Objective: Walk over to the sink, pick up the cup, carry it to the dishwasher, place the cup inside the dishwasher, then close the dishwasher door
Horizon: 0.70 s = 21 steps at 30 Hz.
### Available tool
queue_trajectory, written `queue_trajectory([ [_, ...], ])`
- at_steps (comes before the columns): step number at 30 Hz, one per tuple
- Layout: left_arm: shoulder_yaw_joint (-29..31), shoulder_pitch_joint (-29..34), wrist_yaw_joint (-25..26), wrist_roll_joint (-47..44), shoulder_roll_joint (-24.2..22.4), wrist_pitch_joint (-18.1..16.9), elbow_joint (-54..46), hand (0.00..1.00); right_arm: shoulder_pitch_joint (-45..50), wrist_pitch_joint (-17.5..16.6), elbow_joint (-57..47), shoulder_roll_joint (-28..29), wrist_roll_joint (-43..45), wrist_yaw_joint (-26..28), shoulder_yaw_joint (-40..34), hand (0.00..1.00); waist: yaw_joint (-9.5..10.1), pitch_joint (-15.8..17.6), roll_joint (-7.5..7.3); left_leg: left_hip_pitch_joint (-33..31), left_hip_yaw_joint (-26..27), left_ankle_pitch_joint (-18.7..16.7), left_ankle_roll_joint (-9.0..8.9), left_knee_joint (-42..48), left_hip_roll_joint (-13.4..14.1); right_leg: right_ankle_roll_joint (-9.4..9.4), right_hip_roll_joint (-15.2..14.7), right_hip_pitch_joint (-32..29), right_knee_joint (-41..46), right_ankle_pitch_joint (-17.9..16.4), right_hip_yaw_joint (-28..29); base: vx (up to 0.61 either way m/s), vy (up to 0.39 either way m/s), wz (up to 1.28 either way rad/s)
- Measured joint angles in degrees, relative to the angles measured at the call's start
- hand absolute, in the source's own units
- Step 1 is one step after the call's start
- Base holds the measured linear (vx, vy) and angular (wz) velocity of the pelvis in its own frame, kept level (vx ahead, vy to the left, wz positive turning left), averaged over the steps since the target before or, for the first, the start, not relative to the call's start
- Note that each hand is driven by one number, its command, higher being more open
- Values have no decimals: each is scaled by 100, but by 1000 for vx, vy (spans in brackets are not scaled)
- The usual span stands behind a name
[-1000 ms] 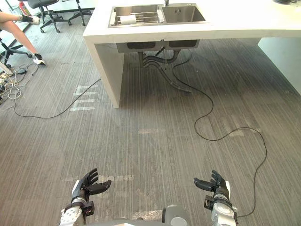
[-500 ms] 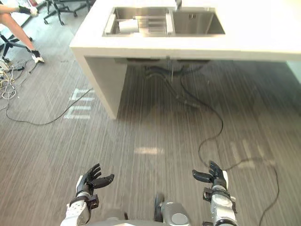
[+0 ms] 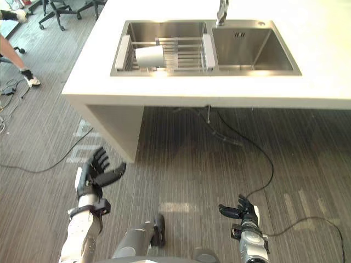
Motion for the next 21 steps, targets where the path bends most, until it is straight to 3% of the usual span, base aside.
queue_trajectory([
  [1,-103,-106,109,18,44,-139,-393,90,31,-2,-26,22,-9,37,109,90,-51,-12,28,559,-90,-93,-38,-333,28,-377,-163,-379,80,-202,-307,497,6,14],
  [3,-191,-236,142,11,114,-378,-713,90,42,-18,-77,28,-87,113,202,90,-99,-22,98,968,-198,-154,-142,-656,185,-706,-91,-867,-488,-385,-519,458,-88,23],
  [5,-223,-309,145,3,133,-548,-850,90,35,-42,-97,30,-152,176,214,90,-166,-30,178,1308,-269,-252,-297,-871,379,-698,77,-1317,-1414,-359,-511,516,-190,25],
  [7,-223,-380,151,-18,151,-585,-853,90,72,-51,-108,22,-151,183,212,90,-287,-69,160,1597,-353,-439,-564,-963,529,-723,263,-1472,-3288,395,-208,545,-281,53],
  [8,-254,-386,184,-12,130,-572,-812,90,140,-51,-80,-58,-150,185,206,90,-404,-76,202,1752,-523,-640,-781,-909,625,-890,361,-1327,-3595,1478,-212,536,-280,41],
  [9,-319,-359,222,-4,68,-537,-766,90,154,-28,-11,-176,-151,180,195,90,-350,-134,448,1742,-563,-681,-835,-847,887,-965,575,-1268,-3546,1413,-301,531,-280,25],
  [11,-379,-511,173,28,147,-507,-681,90,208,-27,-107,-221,-148,200,110,90,-347,-137,454,1692,-632,-456,-894,-435,1015,-1125,620,-1179,-3185,916,-440,421,-251,17],
  [12,-418,-540,156,32,119,-472,-679,90,283,-27,-158,-217,-145,211,76,90,-368,-133,468,1622,-680,-408,-959,-108,1084,-1152,649,-1012,-3239,836,-526,431,-303,50],
  [13,-487,-564,101,32,59,-461,-691,90,446,-28,-258,-200,-142,223,73,90,-380,-117,494,1369,-781,-269,-991,705,1228,-1200,724,-658,-3415,762,-677,467,-325,57],
  [14,-582,-556,40,33,47,-461,-755,90,723,-33,-524,-144,-135,236,93,90,-316,-110,491,723,-771,166,-963,2391,1554,-1272,866,-30,-3824,713,-812,435,-295,46],
  [16,-588,-516,11,33,85,-461,-901,90,947,-39,-807,-59,-128,230,103,90,-220,-106,472,86,-463,-40,-941,3522,1863,-1318,988,537,-4241,686,-824,304,-185,12],
  [18,-543,-518,-26,35,112,-471,-1034,90,1014,-86,-901,-56,-77,238,92,90,-155,-152,435,-383,-113,-293,-847,3280,1949,-1320,994,813,-4526,683,-813,229,-87,-4],
  [20,-498,-519,-33,51,232,-536,-1090,90,953,-98,-824,-55,-65,244,98,90,-142,-168,445,-481,94,-372,-779,2155,1816,-1279,950,989,-4726,702,-738,215,30,-11],
  [21,-491,-535,-39,141,334,-540,-1078,90,922,-99,-800,-54,14,265,102,90,-146,-177,452,-443,84,-218,-754,1150,1621,-1215,912,1056,-4783,712,-706,254,108,-15],
])
